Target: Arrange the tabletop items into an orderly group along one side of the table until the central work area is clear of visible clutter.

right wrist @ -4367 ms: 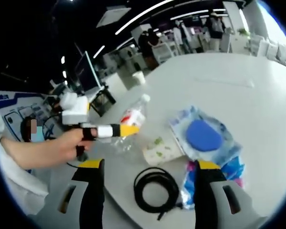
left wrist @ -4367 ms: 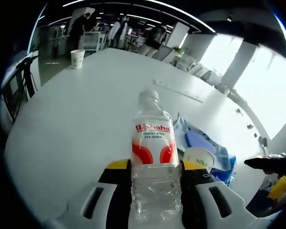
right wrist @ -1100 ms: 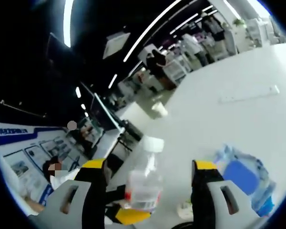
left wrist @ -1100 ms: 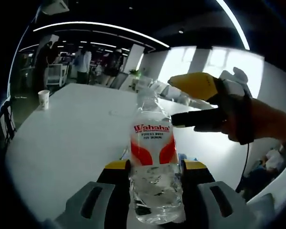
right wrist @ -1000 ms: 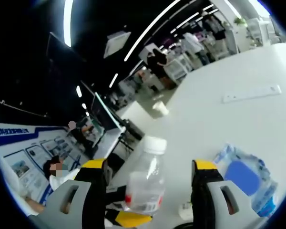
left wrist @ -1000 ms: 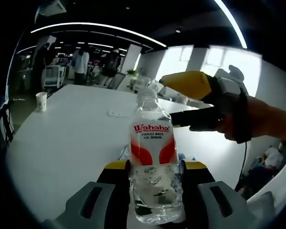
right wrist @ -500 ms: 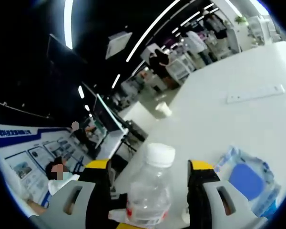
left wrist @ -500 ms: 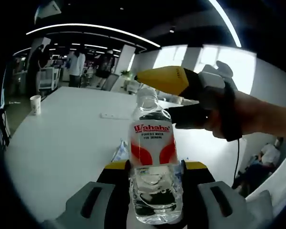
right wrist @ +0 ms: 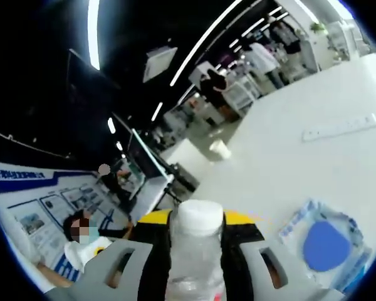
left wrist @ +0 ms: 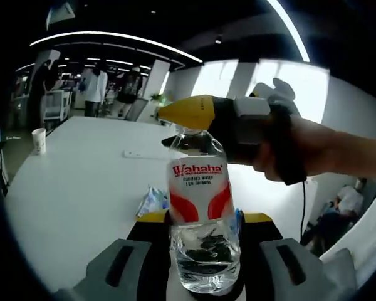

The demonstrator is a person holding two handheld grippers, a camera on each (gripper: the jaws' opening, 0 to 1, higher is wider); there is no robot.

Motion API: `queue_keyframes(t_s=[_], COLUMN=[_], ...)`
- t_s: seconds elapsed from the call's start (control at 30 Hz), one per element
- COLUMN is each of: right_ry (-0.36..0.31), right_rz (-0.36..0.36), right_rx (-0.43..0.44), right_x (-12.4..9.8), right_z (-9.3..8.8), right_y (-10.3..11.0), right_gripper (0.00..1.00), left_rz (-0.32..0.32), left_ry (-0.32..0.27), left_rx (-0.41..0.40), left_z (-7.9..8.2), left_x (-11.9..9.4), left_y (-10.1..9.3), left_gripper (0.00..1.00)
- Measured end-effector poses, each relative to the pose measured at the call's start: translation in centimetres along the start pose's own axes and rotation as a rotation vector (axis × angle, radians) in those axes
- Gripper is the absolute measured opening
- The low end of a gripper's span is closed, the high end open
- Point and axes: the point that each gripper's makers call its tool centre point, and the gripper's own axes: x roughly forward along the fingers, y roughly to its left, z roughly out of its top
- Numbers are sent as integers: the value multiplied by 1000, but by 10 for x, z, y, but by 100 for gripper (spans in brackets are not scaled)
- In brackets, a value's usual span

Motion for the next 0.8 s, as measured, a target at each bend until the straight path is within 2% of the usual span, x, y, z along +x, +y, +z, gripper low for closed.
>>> queue_keyframes(t_s=[0.03, 0.23, 0.4, 0.53, 0.6, 0.67, 0.7, 0.77, 0.8], right_ry=[13, -6, -26, -26, -31, -18, -20, -30, -41], right_rz=[-9, 18, 60, 62, 65, 63, 62, 65, 69], right_rx=[11, -80, -232, -338, -399, -449, -451, -455, -456], right_x=[-1, -2, -1, 1, 4, 6, 7, 8, 8], right_z=[-2, 1, 2, -1, -2, -7, -8, -7, -5], right_y=[-1, 9, 27, 38, 42, 45, 45, 47, 48], right_gripper=[24, 22, 21, 21, 21, 21, 21, 21, 21], left_rz=[1, 5, 48, 76, 88, 126, 141, 138, 168], left_ry=[0, 8, 18, 11, 1, -22, -28, -22, -17], left_rx=[-3, 18, 61, 39, 68, 111, 130, 148, 163], left_z=[0, 0, 3, 7, 11, 21, 26, 28, 29], left_x=[0, 1, 3, 3, 3, 3, 3, 4, 4], left_y=[0, 0, 6, 13, 15, 16, 16, 14, 20], left_gripper=[38, 38, 37, 38, 43, 56, 58, 55, 56])
